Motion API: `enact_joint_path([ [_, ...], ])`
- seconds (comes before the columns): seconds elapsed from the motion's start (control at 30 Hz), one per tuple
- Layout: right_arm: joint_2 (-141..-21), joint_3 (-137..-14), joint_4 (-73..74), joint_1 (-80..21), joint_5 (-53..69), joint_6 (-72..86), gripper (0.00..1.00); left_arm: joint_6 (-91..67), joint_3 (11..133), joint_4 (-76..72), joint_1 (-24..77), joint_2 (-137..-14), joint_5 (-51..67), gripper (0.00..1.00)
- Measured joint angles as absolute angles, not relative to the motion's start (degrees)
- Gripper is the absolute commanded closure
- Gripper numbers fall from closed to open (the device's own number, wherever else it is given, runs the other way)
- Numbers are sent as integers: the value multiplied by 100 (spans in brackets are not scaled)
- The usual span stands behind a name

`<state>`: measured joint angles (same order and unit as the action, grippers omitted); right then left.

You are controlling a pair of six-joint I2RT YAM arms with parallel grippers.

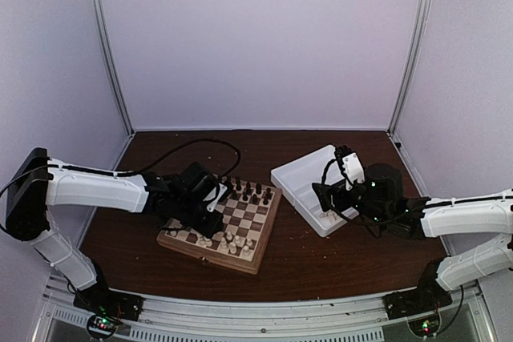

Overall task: Set up the chess pieces on the board
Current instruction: Place the chess piece on the chessboard.

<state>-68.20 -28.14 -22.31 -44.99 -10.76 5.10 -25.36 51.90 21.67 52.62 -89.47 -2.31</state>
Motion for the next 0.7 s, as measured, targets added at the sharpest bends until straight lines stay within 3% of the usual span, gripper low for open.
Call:
enact_joint_path([
  [0.23,-6820,-2814,-2231,-4499,-1076,510,0,-2510,5229,2206,5262,-8947,-228,80],
  [0.7,-6823,-2814,-2231,-4499,-1070,510,0,-2497,5306,2279,5262,-9013,-222,86],
])
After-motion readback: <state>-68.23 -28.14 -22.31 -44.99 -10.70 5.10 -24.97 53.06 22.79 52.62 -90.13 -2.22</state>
